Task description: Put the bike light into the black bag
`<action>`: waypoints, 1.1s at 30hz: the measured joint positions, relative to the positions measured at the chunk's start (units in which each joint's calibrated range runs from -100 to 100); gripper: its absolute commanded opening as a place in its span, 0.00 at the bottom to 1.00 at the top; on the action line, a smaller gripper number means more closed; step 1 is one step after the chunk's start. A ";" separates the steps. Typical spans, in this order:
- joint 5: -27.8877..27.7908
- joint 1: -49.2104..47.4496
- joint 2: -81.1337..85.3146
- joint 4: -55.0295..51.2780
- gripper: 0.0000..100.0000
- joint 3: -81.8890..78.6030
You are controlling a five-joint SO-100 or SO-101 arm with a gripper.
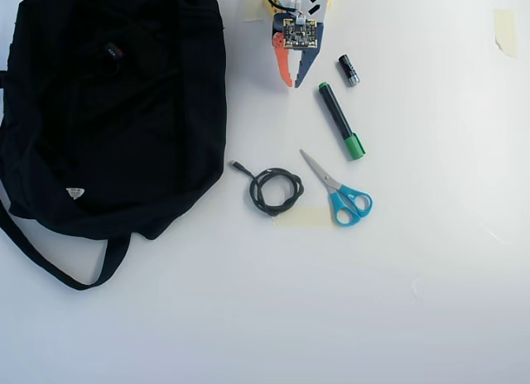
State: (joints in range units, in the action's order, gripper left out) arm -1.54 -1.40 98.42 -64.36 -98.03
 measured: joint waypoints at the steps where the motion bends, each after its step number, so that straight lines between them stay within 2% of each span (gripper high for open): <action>1: 0.00 0.00 0.17 -0.94 0.02 0.00; 7: 0.00 -0.15 0.17 -5.32 0.02 0.08; 33: -0.24 0.07 0.17 -5.58 0.02 0.08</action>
State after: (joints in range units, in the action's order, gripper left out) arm -1.78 -1.32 98.59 -69.94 -97.96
